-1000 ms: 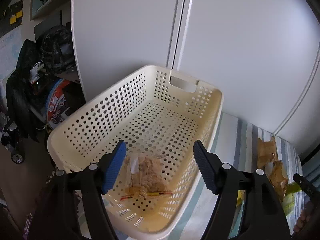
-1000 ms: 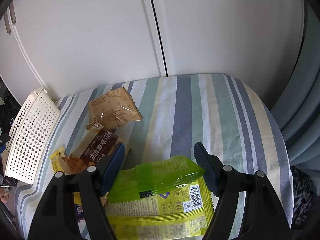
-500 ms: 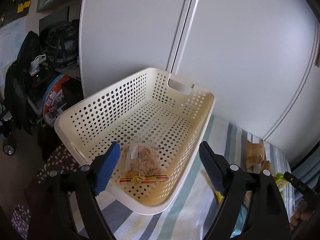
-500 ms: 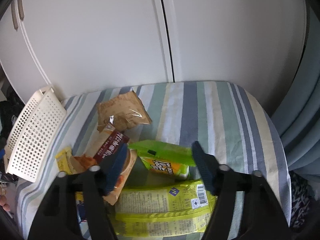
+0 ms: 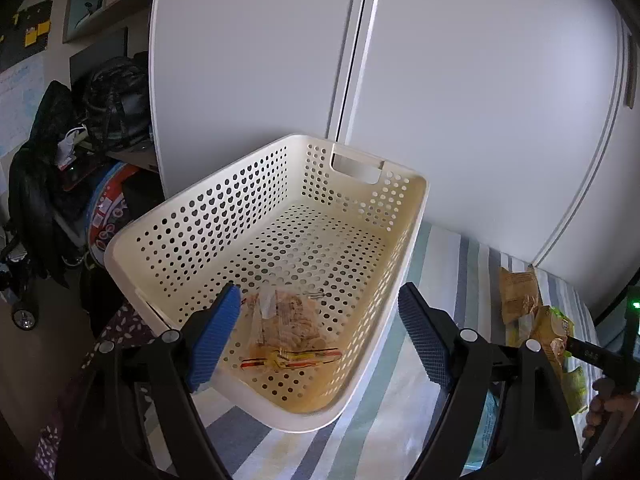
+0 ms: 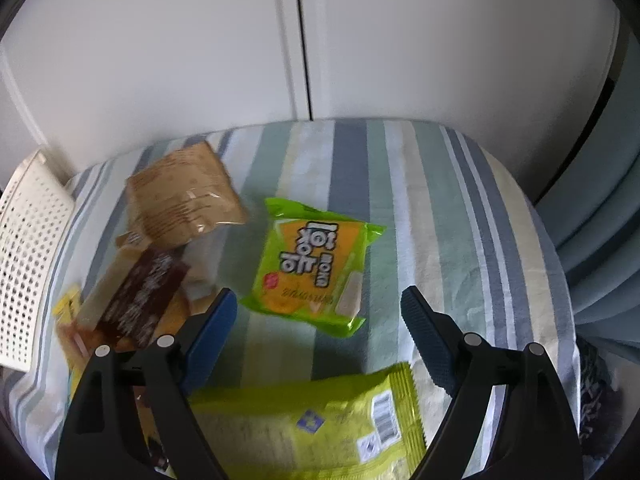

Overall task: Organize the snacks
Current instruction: 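Grasp the small lime-green packet with the right gripper, then drop the lime-green packet into the basket by opening the right gripper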

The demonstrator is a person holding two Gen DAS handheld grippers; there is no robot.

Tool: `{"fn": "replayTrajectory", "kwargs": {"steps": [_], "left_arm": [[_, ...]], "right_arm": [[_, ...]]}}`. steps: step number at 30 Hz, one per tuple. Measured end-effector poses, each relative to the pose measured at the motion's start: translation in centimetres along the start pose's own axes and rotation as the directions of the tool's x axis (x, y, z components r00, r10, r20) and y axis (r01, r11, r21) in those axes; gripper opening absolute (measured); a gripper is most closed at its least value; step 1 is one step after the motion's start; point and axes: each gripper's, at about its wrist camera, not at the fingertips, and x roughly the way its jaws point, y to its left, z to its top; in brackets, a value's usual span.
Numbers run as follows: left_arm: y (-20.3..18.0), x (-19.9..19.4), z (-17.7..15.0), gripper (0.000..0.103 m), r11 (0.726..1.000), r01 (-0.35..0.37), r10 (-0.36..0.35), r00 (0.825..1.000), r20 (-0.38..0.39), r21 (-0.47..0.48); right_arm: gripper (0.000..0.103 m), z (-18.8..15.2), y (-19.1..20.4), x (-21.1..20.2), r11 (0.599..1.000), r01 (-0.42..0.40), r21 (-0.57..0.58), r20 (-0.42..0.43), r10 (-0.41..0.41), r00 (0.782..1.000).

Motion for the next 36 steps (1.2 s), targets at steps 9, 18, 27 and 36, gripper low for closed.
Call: {"fn": "replayTrajectory", "kwargs": {"steps": [9,18,27,36], "left_arm": [[-0.1,-0.3,0.0,0.09,1.0,-0.01,0.01,1.0,0.022,0.008],[-0.6,-1.2,-0.1,0.1,1.0,0.018,-0.018,0.999,0.038,-0.006],[-2.8,-2.6,-0.3,0.1,0.995,0.015,-0.024,0.996,0.083,0.103],[-0.8,-3.4,0.8,0.1,0.998,-0.029,0.023,0.992,0.125,0.048]], "right_arm": [[0.085,1.8,0.5,2.4,1.0,0.001,0.025,-0.073,0.001,0.997],[0.059,1.1,1.3,1.4,1.0,0.031,-0.001,-0.048,-0.031,0.998],[0.059,2.3,3.6,-5.5,0.999,0.002,-0.04,0.101,0.002,0.995],[0.059,2.2,13.8,-11.0,0.956,-0.222,-0.193,0.124,0.249,0.961]]}}
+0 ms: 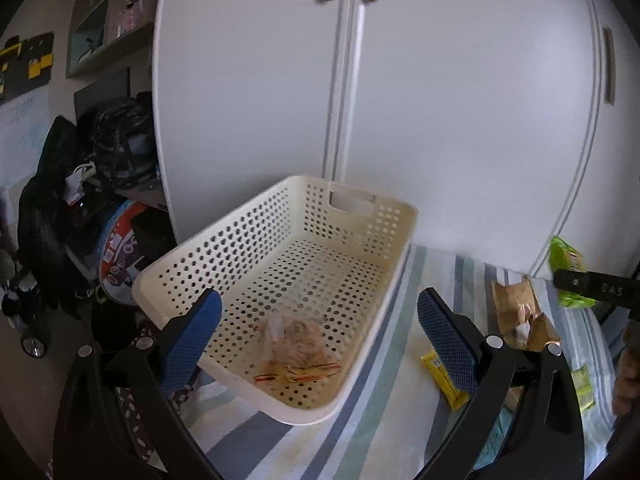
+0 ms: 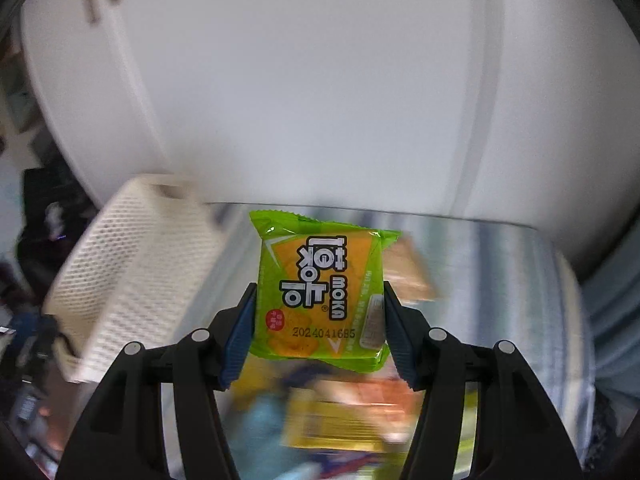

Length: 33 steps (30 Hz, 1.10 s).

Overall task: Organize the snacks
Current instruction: 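Drop the lime-green packet into the basket by opening the right gripper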

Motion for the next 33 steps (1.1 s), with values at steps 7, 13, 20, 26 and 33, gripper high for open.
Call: {"fn": "replayTrajectory", "kwargs": {"steps": [7,13,20,26,33], "left_arm": [[3.9,0.1,1.1,0.1,0.992,-0.079,0.08,0.997,0.008,-0.098],[6.8,0.0,1.5,0.1,0.979,-0.125,0.128,0.992,0.008,-0.163],[8.9,-0.4,1.8,0.1,0.963,-0.141,0.148,0.989,0.015,-0.23],[8.0,-0.3,1.7,0.1,0.972,-0.111,0.117,0.993,0.018,-0.209],[4.6,-0.7,1.3,0.1,0.991,-0.034,0.04,0.998,0.041,-0.132]], "right_arm": [[0.059,1.7,9.5,0.4,0.984,-0.151,-0.096,-0.028,0.149,0.988],[0.059,2.6,15.1,2.7,0.97,-0.196,-0.141,-0.071,0.188,0.98],[0.073,2.7,18.9,3.4,0.956,-0.242,-0.165,-0.076,0.233,0.97],[0.073,2.0,17.3,3.0,0.968,-0.191,-0.161,-0.06,0.184,0.981],[0.073,1.1,12.4,1.9,0.986,-0.11,-0.122,-0.045,0.105,0.993]]}}
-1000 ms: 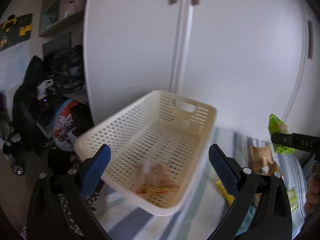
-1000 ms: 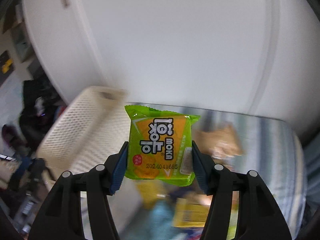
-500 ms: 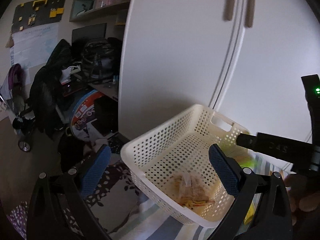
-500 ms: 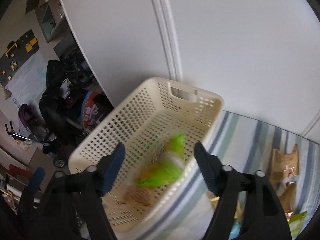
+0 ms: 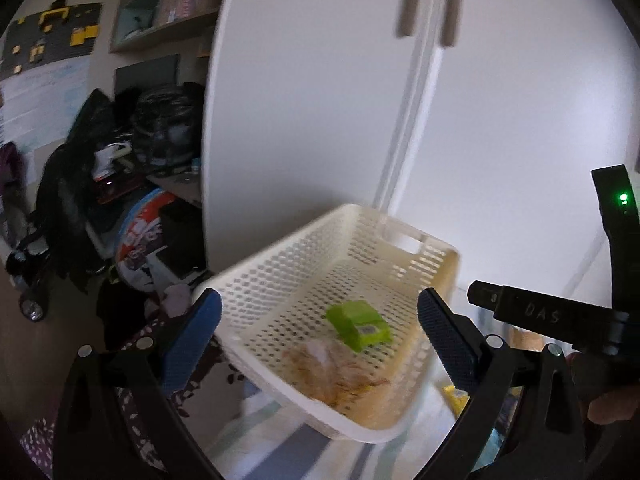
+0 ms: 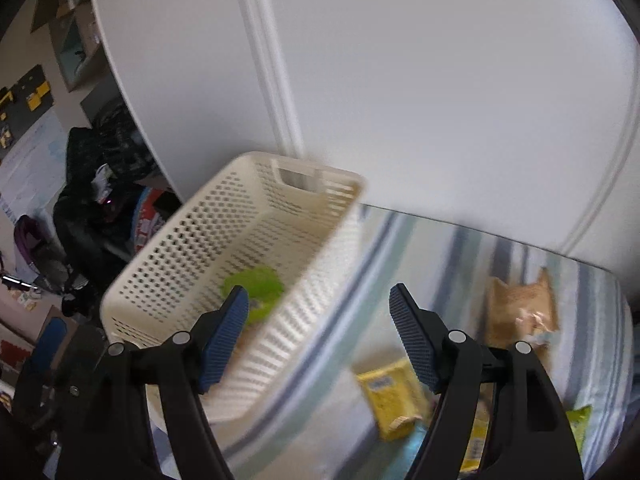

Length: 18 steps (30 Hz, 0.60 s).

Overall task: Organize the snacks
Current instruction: 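Drop the lime-green packet into the basket by opening the right gripper, then grasp the light-blue packet with the left gripper while the right gripper grasps the large lime-green bag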

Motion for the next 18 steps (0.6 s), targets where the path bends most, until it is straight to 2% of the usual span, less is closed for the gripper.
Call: {"fn": "replayTrajectory", "kwargs": {"steps": [6,11,18], "left_arm": [[-3.8,0.1,-1.4,0.1,0.992,0.095,-0.092,0.995,-0.038,0.088],[-6.5,0.2,-2.6,0.1,0.97,0.195,-0.182,0.979,-0.094,0.147],[-10.0,0.1,-4.9,0.1,0.933,0.235,-0.206,0.97,-0.132,0.271]], "right_arm": [[0.078,-2.3,-5.8,-2.5,0.994,0.075,0.081,0.007,-0.075,0.997],[0.078,-5.1,-10.5,-4.4,0.979,0.13,0.155,-0.007,-0.13,0.991],[0.078,-8.7,-15.2,-6.4,0.955,0.177,0.238,-0.031,-0.175,0.984]]}}
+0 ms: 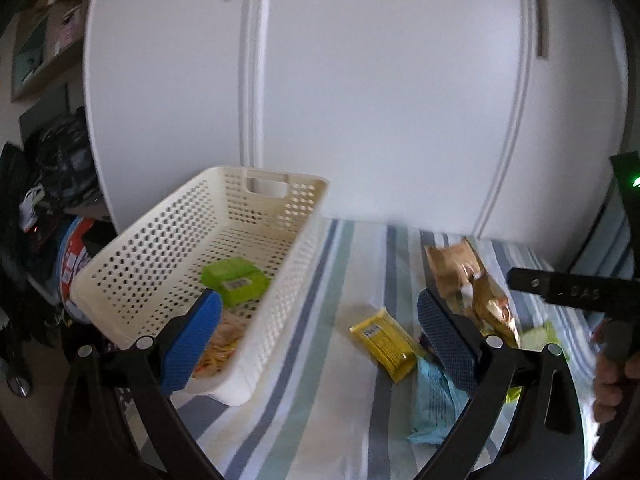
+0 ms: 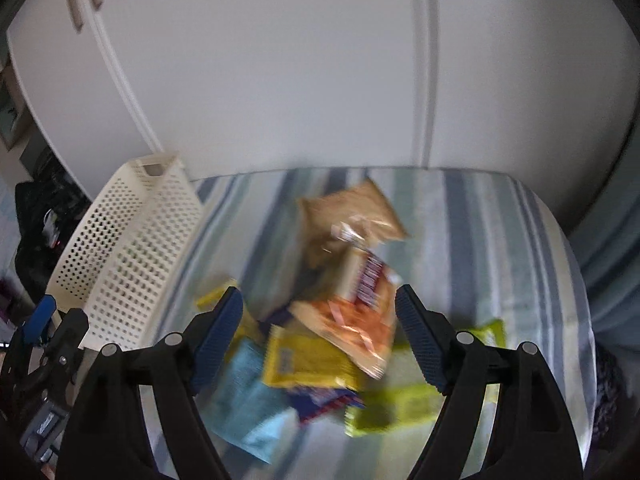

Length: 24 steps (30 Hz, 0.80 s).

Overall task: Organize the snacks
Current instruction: 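Grasp the light-blue packet with the left gripper while the right gripper grasps the large lime-green bag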

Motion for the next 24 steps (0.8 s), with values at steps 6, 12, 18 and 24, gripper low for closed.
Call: {"fn": "replayTrajectory", "kwargs": {"steps": [6,12,18,24], "left_arm": [[-1.9,1.4,-1.1,0.1,0.995,0.09,-0.086,0.993,-0.077,0.044],[-2.8,3.6,-2.3,0.1,0.978,0.21,-0.204,0.955,-0.214,0.008],[-4.0,6.0,-4.2,0.1,0.956,0.292,-0.28,0.896,-0.346,-0.018],[-6.0,6.2,-5.4,0.1,0.946,0.32,-0.279,0.882,-0.379,0.049]], "right_arm": [[0.084,-2.9,-5.3,-1.5,0.993,0.023,0.115,-0.036,-0.019,0.999],[0.084,-7.1,-10.3,-1.2,0.949,0.005,0.316,-0.141,0.042,0.989],[0.085,-8.5,-11.1,0.3,0.924,0.002,0.383,-0.181,0.073,0.981],[0.085,-8.0,-10.9,2.8,0.903,-0.007,0.43,-0.193,0.099,0.976]]}}
